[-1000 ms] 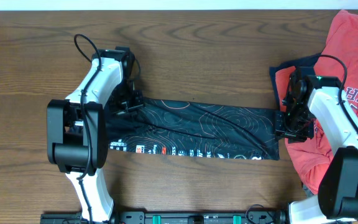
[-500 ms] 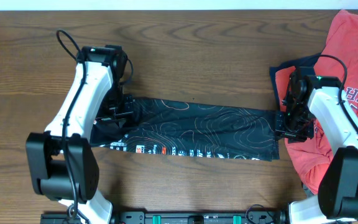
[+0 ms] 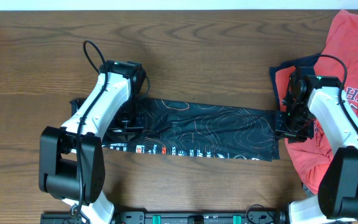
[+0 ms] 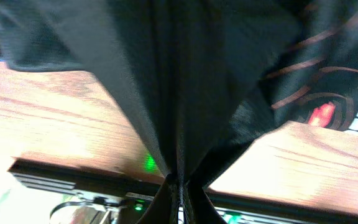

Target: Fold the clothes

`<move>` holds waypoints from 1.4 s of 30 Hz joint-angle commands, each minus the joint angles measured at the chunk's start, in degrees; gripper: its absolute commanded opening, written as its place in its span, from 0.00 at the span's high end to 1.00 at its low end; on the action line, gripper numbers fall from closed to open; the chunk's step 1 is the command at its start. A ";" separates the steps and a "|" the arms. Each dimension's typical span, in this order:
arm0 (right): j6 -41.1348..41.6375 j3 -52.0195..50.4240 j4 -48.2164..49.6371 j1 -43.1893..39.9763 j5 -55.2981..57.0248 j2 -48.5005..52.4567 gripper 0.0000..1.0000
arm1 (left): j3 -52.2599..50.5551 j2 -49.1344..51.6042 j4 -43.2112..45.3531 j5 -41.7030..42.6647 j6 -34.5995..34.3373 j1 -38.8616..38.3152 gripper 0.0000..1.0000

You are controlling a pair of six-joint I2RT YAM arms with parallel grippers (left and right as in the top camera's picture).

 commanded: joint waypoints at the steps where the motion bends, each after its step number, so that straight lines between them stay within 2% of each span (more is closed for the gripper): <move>1: -0.44 -0.04 -0.35 0.04 0.00 -0.44 0.64 | -0.22 0.42 0.15 -5.79 -1.68 0.13 0.87; 3: -0.44 -0.04 -0.55 0.04 -0.02 -0.44 0.64 | -0.22 0.42 1.18 -7.26 -1.70 0.13 0.64; 5: -0.42 -0.04 -0.79 0.04 -0.04 -0.44 0.62 | -0.22 0.42 2.47 -7.58 -1.70 0.13 0.56; 7: -0.42 -0.04 -1.07 0.04 -0.50 -0.44 0.61 | -0.22 0.42 3.45 -7.56 -1.70 0.13 0.55; 10: -0.44 -0.04 -1.11 0.04 -1.16 -0.44 0.50 | -0.22 0.42 5.11 -7.56 -1.70 0.13 0.55; 17: -5.33 -0.72 0.72 0.04 -6.99 -0.44 0.42 | -1.92 0.44 13.92 -7.56 -1.92 0.44 0.55; 23: -5.57 -0.81 2.45 0.04 -7.56 -0.44 0.40 | -7.61 0.44 24.30 -7.52 -5.44 5.88 0.55; 29: -5.55 -0.81 4.02 0.04 -7.58 -0.44 0.39 | -7.96 0.61 29.53 -4.98 -4.81 14.10 0.55; 38: -2.60 -0.81 3.08 0.04 -7.56 -0.44 0.38 | -8.11 5.92 31.91 -3.28 -3.69 19.41 0.55; 42: -1.25 -0.81 3.19 0.00 -7.61 -0.44 0.29 | -8.13 9.07 31.69 -3.58 -3.34 21.33 0.55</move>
